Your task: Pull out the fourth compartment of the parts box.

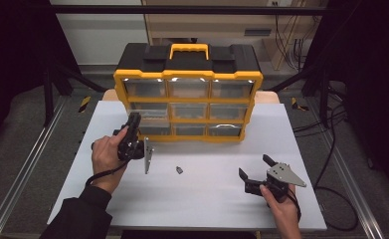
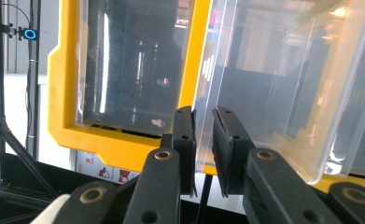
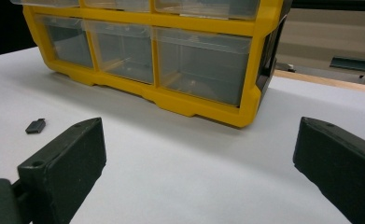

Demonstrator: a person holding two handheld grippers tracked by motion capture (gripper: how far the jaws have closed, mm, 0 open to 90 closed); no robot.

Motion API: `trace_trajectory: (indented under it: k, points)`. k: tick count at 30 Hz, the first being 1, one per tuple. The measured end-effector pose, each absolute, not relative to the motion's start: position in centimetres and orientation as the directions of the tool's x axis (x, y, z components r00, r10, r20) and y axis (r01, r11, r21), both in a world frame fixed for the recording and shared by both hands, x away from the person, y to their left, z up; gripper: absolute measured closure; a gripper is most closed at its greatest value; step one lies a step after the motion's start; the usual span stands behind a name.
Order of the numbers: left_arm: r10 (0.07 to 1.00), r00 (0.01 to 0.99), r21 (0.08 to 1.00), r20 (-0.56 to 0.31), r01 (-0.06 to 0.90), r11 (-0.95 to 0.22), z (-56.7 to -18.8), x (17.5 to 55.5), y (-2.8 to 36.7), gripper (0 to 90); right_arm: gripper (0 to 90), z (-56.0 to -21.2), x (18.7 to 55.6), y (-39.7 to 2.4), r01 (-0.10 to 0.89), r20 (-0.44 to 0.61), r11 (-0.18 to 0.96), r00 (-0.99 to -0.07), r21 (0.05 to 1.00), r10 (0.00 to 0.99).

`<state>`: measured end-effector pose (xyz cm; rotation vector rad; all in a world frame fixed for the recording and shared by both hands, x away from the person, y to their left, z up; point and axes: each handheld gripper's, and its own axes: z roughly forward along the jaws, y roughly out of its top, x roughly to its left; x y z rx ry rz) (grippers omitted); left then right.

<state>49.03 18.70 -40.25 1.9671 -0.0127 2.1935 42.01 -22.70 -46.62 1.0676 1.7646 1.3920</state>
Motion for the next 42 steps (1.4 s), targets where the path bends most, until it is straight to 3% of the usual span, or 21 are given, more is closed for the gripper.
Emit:
trace_trajectory:
  k: [42]
  points:
    - [0.168, -0.112, 0.146, 0.979, -0.176, -0.973, -40.8, 46.2, 19.2, 78.4, 2.5, -46.6, 41.9, -22.6, 0.204, -0.003, 0.113, -0.473, 0.972, 0.881]
